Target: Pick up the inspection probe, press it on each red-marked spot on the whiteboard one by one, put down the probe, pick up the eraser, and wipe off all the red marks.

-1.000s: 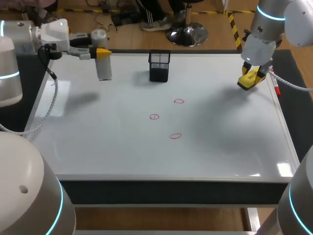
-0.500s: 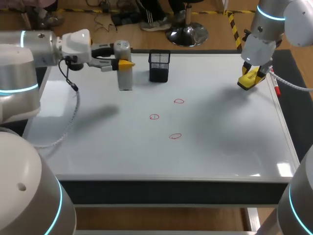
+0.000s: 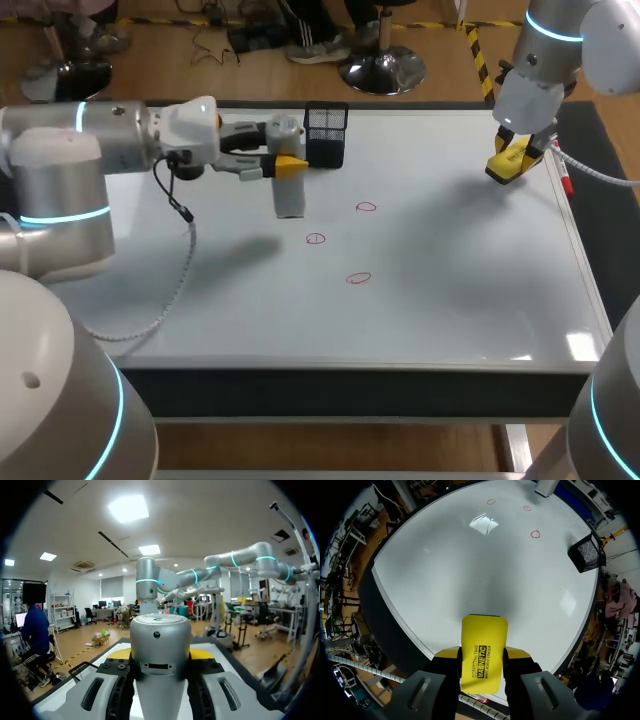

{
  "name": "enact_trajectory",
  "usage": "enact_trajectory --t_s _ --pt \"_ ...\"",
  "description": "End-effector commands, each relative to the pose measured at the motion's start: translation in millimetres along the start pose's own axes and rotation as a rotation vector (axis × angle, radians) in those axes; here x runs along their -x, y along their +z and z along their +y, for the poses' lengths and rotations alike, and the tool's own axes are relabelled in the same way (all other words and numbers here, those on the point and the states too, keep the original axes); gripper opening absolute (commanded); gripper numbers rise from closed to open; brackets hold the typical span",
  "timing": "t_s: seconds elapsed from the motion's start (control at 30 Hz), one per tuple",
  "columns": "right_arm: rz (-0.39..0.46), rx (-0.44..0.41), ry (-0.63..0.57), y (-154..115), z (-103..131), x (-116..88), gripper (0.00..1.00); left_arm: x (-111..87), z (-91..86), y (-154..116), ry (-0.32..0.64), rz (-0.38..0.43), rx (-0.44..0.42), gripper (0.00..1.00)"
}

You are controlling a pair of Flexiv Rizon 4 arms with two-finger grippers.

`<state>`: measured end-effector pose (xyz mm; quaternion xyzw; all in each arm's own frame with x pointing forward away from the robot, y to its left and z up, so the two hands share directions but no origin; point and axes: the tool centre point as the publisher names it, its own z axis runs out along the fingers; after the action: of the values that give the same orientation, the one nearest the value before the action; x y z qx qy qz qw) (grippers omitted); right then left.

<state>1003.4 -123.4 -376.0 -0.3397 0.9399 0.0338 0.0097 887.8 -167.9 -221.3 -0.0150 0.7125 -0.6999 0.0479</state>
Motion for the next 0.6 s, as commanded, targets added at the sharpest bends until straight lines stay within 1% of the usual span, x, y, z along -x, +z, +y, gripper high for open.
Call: enact_trajectory --t_s 0.03,0.37,0.6 --pt "0.002 -0.002 -0.002 -1 0 0 0.00 0.8 7.9 15 -0.009 0.014 -0.010 0.00" --pt "0.002 -0.002 -0.002 -1 0 0 0.00 -5.7 25.9 33 -0.020 0.056 -0.009 0.00" --pt "0.002 -0.002 -0.002 -1 0 0 0.00 -10.6 35.4 35 -0.028 0.060 -0.001 0.00"
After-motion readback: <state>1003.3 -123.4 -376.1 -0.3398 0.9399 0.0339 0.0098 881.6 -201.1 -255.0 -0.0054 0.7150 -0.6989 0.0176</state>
